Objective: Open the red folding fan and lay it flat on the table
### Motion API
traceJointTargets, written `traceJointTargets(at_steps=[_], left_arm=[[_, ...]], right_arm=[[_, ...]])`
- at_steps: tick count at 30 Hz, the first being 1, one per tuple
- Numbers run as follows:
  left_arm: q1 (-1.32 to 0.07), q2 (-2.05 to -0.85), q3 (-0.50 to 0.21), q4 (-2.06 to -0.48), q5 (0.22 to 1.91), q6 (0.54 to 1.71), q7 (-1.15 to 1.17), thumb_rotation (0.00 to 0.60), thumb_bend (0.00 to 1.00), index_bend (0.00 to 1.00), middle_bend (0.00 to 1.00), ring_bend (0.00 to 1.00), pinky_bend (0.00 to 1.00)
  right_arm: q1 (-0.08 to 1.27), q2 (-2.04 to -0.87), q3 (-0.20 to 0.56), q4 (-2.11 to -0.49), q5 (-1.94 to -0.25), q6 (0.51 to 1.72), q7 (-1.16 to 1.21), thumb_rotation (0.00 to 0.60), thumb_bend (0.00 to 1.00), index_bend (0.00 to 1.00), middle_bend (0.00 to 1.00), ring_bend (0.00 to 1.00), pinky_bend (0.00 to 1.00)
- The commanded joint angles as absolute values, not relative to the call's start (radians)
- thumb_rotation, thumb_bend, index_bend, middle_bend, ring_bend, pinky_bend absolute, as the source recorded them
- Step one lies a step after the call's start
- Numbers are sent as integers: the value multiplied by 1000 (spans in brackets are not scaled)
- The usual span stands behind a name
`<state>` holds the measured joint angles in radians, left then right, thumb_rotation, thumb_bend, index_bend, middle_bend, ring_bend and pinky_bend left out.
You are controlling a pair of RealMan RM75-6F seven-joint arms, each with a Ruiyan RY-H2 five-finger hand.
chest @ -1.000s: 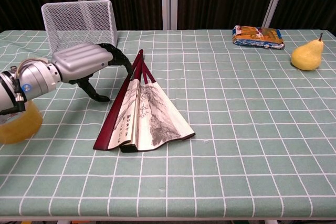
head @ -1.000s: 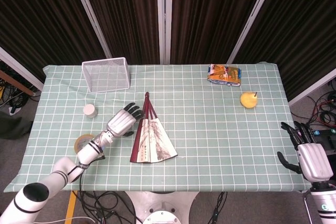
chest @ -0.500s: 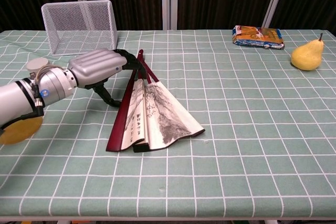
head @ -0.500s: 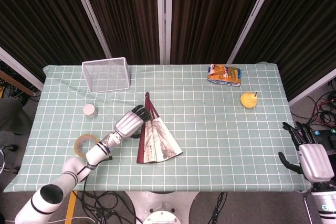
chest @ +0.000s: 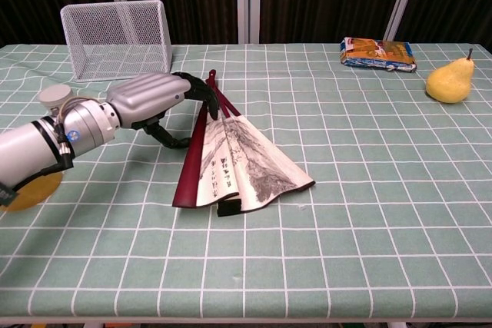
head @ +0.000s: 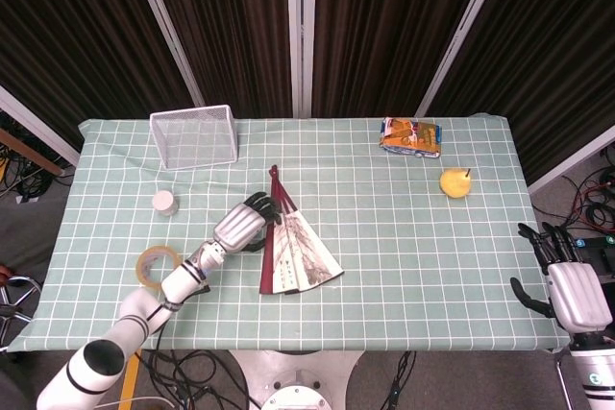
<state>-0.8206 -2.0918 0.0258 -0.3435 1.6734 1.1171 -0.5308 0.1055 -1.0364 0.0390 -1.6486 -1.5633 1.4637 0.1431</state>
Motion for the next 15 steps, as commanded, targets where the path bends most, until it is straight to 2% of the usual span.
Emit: traceJointTargets(at_steps=[1,5,15], left_arm=[[-820,-2095,31,-342,1670,1115,-540,600,339,388,237,142,126],[-822,-2100,33,-344,1666,1119,-558,600,362,404,240,142,126],[-811,-2112,10,-373,1637,1181,-658,600,443,583,352,236,190]], right_arm=[[105,-1037,39,-1649,-1564,1466,143,600,271,81,189,0,0],[103,-1035,39,-1650,-1565,1469,141,600,272,81,189,0,0],[106,-1030,35,-1658,-1587,1473,139,600,275,81,189,0,0]])
